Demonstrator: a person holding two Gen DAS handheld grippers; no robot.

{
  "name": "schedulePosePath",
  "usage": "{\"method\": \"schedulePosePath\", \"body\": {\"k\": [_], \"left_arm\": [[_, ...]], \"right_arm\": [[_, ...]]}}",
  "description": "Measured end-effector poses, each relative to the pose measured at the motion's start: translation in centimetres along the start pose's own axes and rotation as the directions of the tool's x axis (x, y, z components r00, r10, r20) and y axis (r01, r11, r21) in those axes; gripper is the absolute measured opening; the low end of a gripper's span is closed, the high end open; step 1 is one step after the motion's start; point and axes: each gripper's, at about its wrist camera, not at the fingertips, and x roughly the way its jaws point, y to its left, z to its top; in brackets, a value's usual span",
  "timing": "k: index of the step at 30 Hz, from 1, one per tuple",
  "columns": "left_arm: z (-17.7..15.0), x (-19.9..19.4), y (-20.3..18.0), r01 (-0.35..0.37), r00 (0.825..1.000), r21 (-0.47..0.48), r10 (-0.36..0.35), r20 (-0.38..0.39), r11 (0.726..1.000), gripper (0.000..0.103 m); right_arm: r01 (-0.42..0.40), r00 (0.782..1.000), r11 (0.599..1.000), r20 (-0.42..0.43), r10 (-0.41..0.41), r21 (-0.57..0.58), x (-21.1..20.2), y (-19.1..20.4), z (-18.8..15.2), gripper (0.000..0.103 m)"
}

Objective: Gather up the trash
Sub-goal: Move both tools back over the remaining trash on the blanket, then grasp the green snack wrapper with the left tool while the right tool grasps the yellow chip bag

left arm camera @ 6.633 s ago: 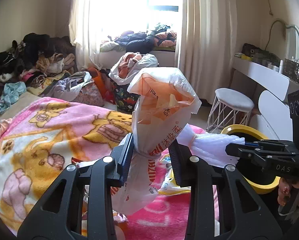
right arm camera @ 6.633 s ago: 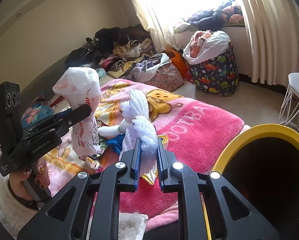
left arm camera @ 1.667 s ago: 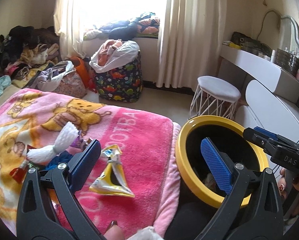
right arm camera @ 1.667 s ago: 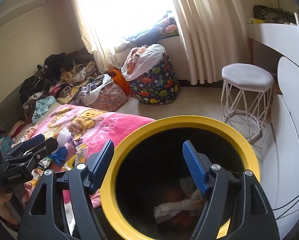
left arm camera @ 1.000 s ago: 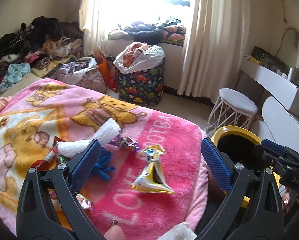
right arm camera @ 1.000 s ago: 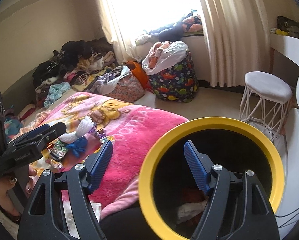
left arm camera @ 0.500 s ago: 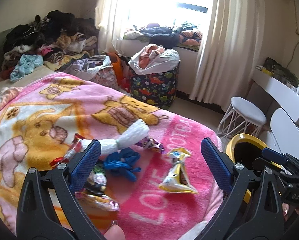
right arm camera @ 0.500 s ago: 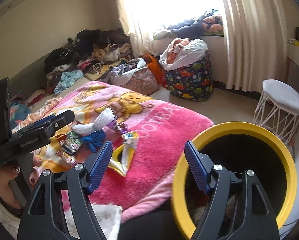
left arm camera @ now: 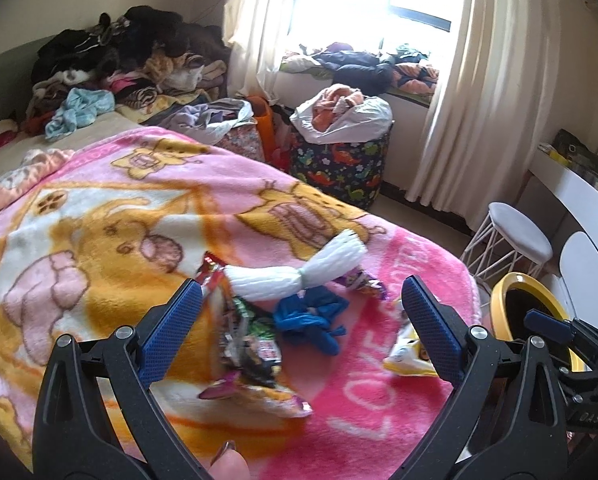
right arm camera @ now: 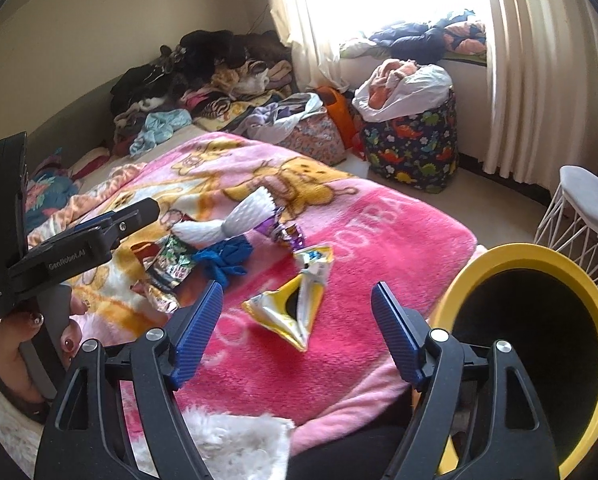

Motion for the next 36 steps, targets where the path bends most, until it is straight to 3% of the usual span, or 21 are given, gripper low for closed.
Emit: {"method": "schedulePosePath", "body": {"k": [2, 5, 12, 19, 27, 36], "left_arm": [[-0.1, 0.1, 0.6, -0.009, 1.0, -0.01, 0.009, -0.008, 1.0, 0.091], [-0.5, 0.3, 1.7, -0.016, 0.999, -0.026, 0.015, -0.03, 1.0, 0.081], [-1.7, 1.6, 3.2, 0.001, 0.995, -0.06, -0.008, -0.104, 0.998, 0.05], [-2.6, 2.8, 4.0, 0.006, 0.986, -0.1, -0.023, -0.168, 0.995, 0.03], [-3.1, 3.5, 3.6, 0.008, 0.98, -0.086, -0.025, -0.196, 0.996, 0.025], [-3.3, 4.0, 2.6, -0.009, 0.977, -0.043, -0.001, -0.212, 0.999, 0.016]], "right_arm": [[-0.002, 1.0, 1.0, -0.011, 0.002, -0.005, 0.4, 0.2, -0.2, 0.075], [0.0, 1.0, 1.0, -0.03, -0.001, -0.009, 1.3, 0.5, -0.2, 0.075], [0.012, 0.997, 1.0, -0.074, -0.012, 0.003, 3.3, 0.9, 0.0, 0.075], [0.017, 0.993, 1.0, -0.117, -0.014, 0.022, 5.4, 0.7, 0.0, 0.075], [0.031, 0.984, 0.999, -0.177, -0.025, 0.034, 8.1, 0.6, 0.0, 0.075], [0.027, 0.97, 0.989, -0.243, 0.009, 0.142, 11.7, -0.4, 0.5, 0.075]]}}
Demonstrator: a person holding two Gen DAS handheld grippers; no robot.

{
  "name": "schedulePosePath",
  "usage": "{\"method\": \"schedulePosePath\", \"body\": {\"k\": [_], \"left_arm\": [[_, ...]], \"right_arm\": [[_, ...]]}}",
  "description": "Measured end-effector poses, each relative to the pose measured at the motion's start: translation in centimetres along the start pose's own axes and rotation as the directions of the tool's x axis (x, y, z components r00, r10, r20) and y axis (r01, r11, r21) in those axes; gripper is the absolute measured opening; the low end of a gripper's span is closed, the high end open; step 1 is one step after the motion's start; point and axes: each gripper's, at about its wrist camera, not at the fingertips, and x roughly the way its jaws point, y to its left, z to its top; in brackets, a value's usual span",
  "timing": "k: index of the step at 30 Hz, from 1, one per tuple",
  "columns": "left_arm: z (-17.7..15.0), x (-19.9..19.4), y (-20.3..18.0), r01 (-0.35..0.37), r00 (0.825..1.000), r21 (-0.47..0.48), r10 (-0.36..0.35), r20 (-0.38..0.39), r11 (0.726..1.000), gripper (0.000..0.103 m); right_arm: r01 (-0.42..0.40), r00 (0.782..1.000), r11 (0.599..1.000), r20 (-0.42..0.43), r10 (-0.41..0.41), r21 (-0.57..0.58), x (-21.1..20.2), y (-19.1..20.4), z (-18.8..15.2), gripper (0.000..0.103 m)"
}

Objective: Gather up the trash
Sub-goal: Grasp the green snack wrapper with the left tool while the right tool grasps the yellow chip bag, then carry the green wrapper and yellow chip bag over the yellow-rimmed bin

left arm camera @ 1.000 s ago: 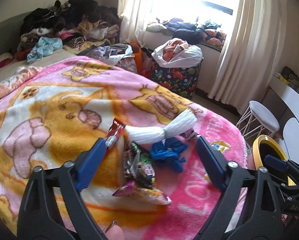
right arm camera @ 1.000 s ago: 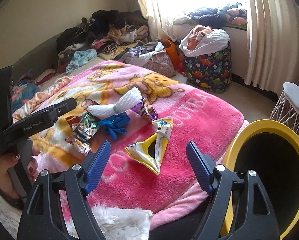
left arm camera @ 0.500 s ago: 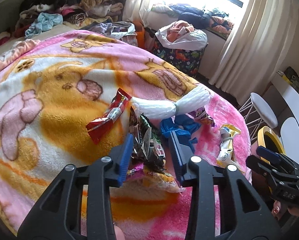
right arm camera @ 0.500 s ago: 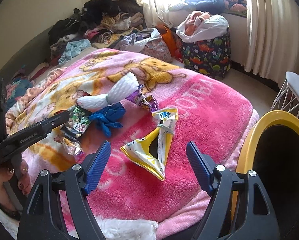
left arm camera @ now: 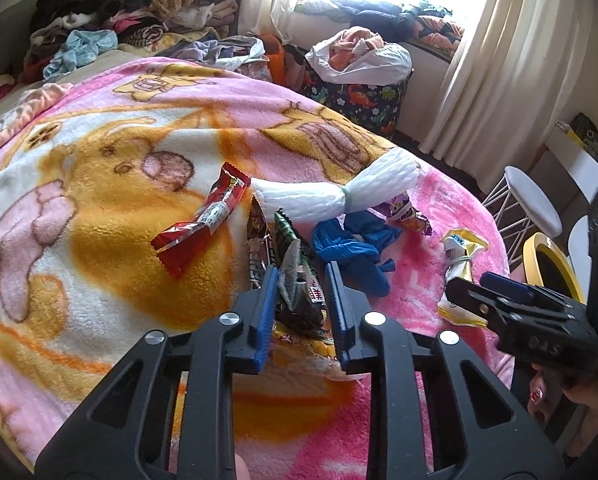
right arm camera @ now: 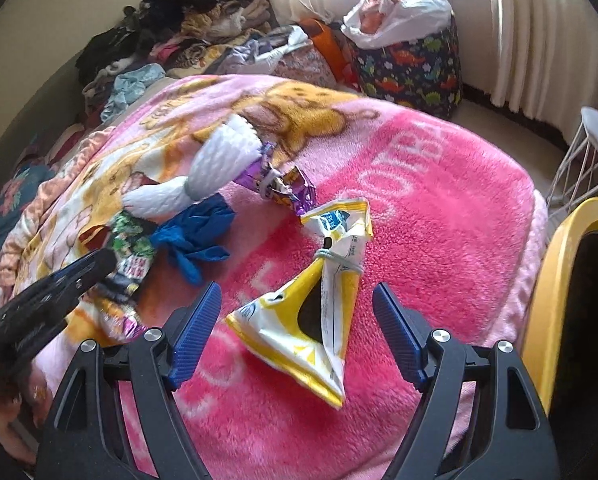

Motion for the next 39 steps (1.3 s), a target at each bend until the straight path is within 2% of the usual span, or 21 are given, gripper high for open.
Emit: {"method": "schedulePosePath", "body": {"k": [2, 5, 6, 13, 20, 39], "left_arm": [[0.0, 0.1, -0.1, -0.009, 1.0, 0.008, 0.009, -0.002, 1.0, 0.012], [-0.1, 0.1, -0.3, -0.019, 1.0, 0.025, 0.019, -0.005, 1.0, 0.011], [-0.1, 0.0, -0.4, -0.022, 1.0, 0.034, 0.022, -0.004, 0.999, 0.008], [-0.2, 0.2, -0.8, -0.011, 1.0, 0.038, 0.012, -0.016, 0.999, 0.004], [0.3, -0.7, -1.0, -0.005, 1.0, 0.029, 0.004, 0.015, 1.0, 0.004], [2.3, -5.3, -2.7, 0.045, 0.99, 0.037, -0.05, 0.135, 0.998, 0.004]], "right_arm": [[-0.004, 1.0, 0.999, -0.028, 0.005, 0.036, 1.0, -0.4, 0.1, 0.075], [0.013, 0.998, 0.999, -0.058, -0.01, 0.045, 2.0, -0.6, -0.1, 0.065], [0.021, 0.998, 0.999, -0.059, -0.018, 0.043, 2.0, -0.6, -0.2, 0.059], [-0.032, 0.999, 0.996, -0.031, 0.034, 0.082, 1.1, -1.7, -0.6, 0.047], [-0.097, 0.995, 0.992, 0.033, 0.095, 0.084, -1.6, -2.4, -1.1, 0.046], [-0.143, 0.983, 0.99, 0.111, 0.144, -0.01, -6.5, -0.5, -1.9, 0.046]]}}
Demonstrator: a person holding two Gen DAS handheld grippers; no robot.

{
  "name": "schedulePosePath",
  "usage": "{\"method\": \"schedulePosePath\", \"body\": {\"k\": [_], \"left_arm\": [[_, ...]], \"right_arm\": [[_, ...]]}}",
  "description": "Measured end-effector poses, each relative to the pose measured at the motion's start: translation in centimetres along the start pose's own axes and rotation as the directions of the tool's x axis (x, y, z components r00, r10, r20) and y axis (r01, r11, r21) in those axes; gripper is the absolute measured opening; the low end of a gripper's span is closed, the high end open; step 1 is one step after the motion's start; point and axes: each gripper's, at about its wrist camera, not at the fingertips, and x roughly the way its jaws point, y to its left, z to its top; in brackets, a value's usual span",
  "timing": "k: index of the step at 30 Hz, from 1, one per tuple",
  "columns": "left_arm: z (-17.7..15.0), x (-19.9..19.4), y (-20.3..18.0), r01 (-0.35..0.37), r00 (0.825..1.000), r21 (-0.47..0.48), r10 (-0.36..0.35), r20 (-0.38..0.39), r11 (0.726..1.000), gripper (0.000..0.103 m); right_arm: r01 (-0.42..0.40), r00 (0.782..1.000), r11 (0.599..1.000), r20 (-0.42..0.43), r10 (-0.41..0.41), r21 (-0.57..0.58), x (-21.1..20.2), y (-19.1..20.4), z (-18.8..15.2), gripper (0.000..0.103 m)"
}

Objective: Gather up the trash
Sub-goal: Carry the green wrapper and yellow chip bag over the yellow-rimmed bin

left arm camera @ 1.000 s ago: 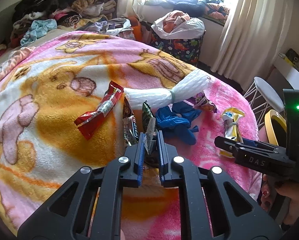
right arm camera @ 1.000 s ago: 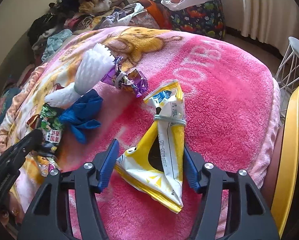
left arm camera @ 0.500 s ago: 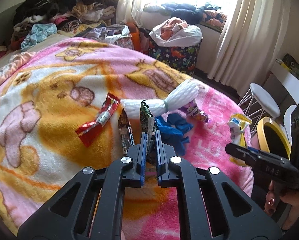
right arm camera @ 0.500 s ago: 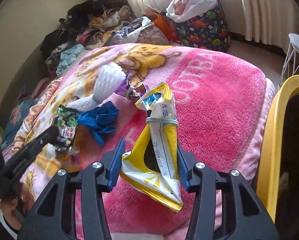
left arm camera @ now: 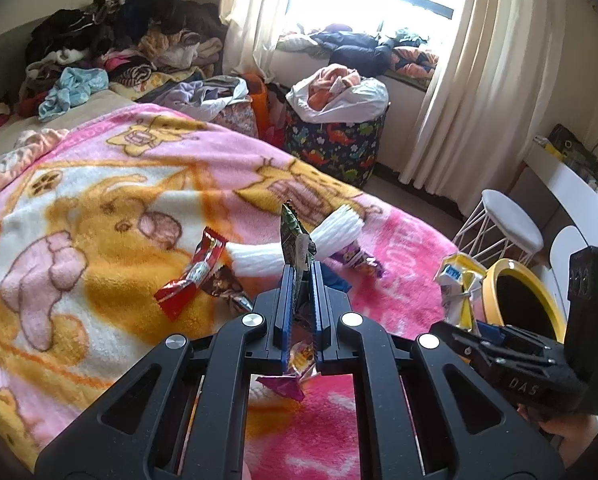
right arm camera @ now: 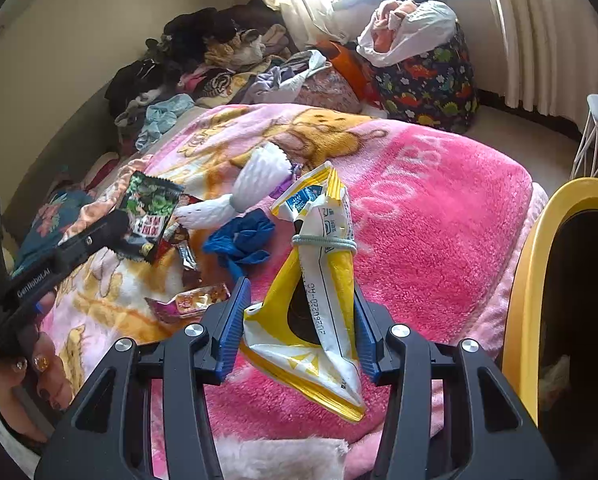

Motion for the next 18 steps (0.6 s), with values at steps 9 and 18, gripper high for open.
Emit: {"method": "schedulePosePath", "body": {"k": [9, 18], "left_arm": [[0.7, -1.4, -1.1, 0.017, 0.999, 0.01, -0.018, 0.035, 1.0, 0.004], [0.8, -1.7, -2.8, 0.044, 0.998, 0.037, -0.046, 0.042, 0.998, 0.004]], "right_arm": [[-0.016, 0.999, 1.0, 0.04, 0.017, -0.015, -1.9, 0.4, 0.3, 0.046], [-0.007, 0.997, 1.0, 0.073, 0.008, -0.013, -3.8, -0.3, 0.4, 0.046]]}}
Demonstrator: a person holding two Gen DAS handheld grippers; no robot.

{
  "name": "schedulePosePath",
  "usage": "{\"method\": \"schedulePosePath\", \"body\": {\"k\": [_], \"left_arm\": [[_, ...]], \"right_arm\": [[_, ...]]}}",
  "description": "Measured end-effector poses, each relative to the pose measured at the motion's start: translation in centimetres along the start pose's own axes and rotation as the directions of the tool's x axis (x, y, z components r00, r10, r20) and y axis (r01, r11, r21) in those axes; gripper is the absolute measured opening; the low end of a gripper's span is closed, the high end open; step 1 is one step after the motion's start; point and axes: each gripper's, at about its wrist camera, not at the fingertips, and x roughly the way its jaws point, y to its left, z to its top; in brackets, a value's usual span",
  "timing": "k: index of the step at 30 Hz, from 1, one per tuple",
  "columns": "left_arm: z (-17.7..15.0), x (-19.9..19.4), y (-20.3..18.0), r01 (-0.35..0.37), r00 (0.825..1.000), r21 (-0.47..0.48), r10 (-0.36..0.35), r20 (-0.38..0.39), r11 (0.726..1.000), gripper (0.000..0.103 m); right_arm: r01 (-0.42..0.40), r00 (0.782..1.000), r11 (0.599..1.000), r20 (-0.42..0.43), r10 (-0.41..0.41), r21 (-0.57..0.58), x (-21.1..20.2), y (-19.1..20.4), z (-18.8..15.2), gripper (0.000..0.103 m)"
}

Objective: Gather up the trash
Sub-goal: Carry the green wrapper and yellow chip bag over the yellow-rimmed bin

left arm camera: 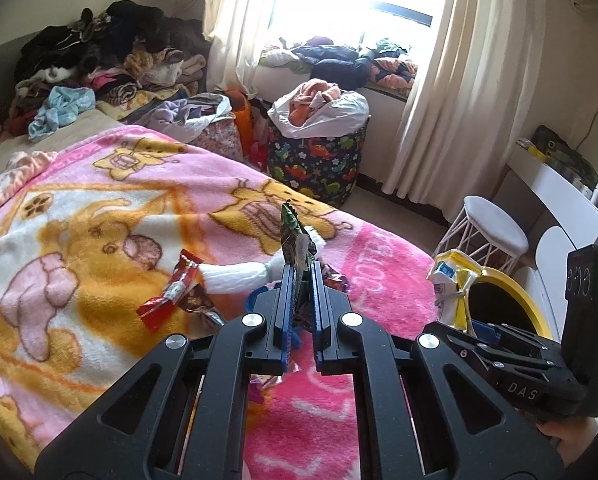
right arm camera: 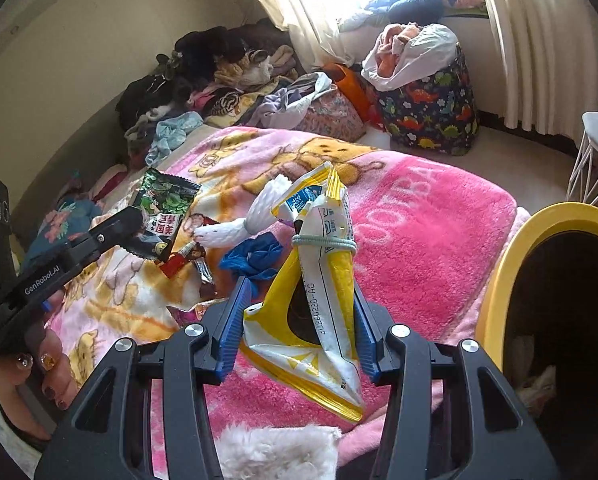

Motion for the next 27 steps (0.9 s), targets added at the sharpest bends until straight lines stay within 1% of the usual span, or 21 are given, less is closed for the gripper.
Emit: {"method": "schedulePosePath", "body": {"k": [11, 27], "left_arm": [[-0.3, 0.2, -2.9, 0.043, 0.999, 0.052, -0.043, -0.005, 0.998, 0.004], [-0.9, 0.7, -7.2, 0.091, 0.996, 0.125, -0.088, -0.028, 0.988, 0.004]], "right_arm": [[0.011, 0.999, 1.0, 0.04, -0.012, 0.029, -2.0, -1.8, 0.2, 0.046], [0.036, 0.994, 0.993, 0.098, -0.047, 0.113, -5.4, -5.4, -0.2, 0.046]]}}
